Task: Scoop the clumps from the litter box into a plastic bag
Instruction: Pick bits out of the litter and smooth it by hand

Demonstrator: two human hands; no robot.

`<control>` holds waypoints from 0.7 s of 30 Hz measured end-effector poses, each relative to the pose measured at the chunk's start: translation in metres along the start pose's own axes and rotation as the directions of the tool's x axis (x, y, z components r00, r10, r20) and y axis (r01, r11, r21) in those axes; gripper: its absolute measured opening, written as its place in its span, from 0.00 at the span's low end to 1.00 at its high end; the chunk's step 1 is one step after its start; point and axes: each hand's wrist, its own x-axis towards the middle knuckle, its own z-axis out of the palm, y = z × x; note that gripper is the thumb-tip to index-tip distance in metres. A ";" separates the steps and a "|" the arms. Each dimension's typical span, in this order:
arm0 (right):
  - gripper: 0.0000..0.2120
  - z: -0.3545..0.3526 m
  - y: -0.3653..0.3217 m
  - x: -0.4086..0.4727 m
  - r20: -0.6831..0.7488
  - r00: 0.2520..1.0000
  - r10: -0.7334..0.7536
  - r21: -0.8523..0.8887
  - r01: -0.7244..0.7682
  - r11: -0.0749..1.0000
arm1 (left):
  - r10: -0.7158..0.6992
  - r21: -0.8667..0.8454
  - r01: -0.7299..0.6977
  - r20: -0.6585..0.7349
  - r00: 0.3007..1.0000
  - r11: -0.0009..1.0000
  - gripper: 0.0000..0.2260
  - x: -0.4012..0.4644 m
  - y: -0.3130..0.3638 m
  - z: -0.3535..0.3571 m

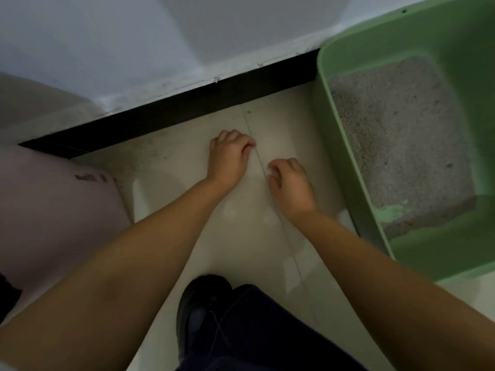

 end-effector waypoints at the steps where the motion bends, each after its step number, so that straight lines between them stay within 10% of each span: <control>1: 0.14 0.003 0.000 0.005 -0.004 1.000 -0.007 -0.034 0.007 0.999 | 0.027 0.006 -0.027 0.003 1.000 1.000 0.09 -0.001 -0.002 0.000; 16: 0.11 0.020 -0.007 0.025 -0.124 0.992 -0.002 -0.218 -0.026 0.976 | 0.082 -0.030 -0.084 -0.048 0.995 0.996 0.12 -0.009 -0.005 0.012; 21: 0.07 -0.006 -0.016 0.007 -0.172 0.985 0.003 0.063 0.008 0.998 | 0.124 0.034 -0.124 -0.021 0.992 0.992 0.12 -0.006 0.002 0.020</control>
